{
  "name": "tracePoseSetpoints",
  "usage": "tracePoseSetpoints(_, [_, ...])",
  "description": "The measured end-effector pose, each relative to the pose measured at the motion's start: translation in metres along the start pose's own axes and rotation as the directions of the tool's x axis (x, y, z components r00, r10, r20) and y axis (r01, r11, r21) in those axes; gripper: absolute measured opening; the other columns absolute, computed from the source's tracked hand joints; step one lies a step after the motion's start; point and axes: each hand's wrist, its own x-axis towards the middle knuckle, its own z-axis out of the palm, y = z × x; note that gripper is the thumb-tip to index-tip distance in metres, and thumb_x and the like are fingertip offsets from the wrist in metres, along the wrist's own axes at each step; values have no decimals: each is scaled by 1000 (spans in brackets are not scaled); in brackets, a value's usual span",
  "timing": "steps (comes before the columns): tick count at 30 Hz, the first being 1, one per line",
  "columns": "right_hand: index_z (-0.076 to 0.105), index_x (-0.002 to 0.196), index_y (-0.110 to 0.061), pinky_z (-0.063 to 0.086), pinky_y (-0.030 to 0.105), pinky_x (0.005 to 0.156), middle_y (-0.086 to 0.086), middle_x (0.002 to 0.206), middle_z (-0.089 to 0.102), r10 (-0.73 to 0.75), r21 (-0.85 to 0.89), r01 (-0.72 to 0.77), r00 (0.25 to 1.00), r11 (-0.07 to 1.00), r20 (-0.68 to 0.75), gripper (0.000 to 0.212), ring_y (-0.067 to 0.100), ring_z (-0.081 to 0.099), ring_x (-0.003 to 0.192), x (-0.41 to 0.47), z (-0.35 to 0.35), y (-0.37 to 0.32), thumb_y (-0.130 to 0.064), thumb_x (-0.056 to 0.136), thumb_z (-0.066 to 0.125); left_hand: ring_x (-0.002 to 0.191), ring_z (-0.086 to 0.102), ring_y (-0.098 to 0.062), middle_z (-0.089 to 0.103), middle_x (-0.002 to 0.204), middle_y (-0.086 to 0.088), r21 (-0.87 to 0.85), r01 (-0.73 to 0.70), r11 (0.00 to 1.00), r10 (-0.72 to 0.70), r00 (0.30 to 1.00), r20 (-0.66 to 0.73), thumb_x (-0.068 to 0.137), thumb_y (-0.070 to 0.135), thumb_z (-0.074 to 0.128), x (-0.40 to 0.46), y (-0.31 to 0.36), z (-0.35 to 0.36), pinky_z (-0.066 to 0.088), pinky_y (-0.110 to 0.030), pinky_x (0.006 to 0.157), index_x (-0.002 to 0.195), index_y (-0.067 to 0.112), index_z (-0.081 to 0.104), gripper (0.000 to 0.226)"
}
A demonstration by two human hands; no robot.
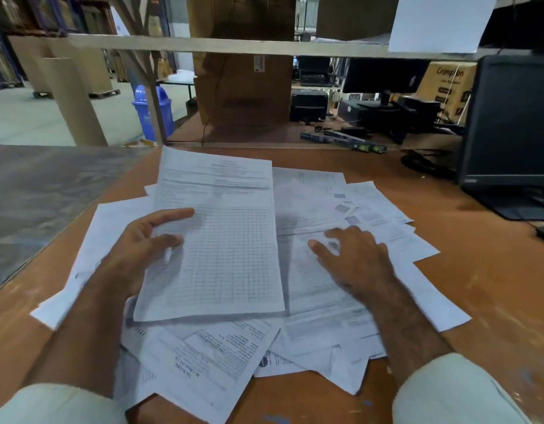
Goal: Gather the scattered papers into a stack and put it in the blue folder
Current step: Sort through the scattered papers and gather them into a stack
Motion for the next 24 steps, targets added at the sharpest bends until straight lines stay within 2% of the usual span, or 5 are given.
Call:
tracePoseSetpoints(6, [38,148,-43,40,47,107,4,147,51,120,-98,-110,986,989,112,81,31,45,134,8,-9,32,-80,78,58,116,68,-27,69,133,1,-47,14,999,-11,997,71,90,-8,64,4,-5,12,58,-47,95,115,26,78,44])
tracePoseSetpoints(12, [54,137,-38,51,33,90,2,136,60,149,287,-157,988,945,49,71,25,56,121,13,-13,36,-46,74,86,116,68,-21,69,130,9,36,-20,999,18,997,75,91,-4,66,7,-3,16,57,-44,97,115,28,78,41])
tracePoseSetpoints(15, [63,127,-40,51,20,73,-10,125,58,127,552,-148,989,820,76,57,13,55,114,12,-19,42,-15,80,84,112,69,-21,70,129,7,8,-24,1000,24,999,42,91,-4,66,10,-3,14,60,-36,89,113,27,79,40])
tracePoseSetpoints(21, [74,119,-29,54,23,94,-15,126,68,-22,616,26,1000,788,-15,29,15,64,120,11,-29,49,-11,96,67,115,63,-17,67,132,4,55,-67,996,71,993,-92,91,-7,65,9,-1,12,54,-29,89,103,27,81,40])
tracePoseSetpoints(24, [67,132,-23,55,29,98,-8,132,68,-20,858,170,983,485,-183,42,12,63,124,6,-47,45,-9,92,72,117,61,-22,67,131,5,117,-79,990,95,986,-138,91,-6,65,12,-4,8,54,-38,95,105,29,80,40])
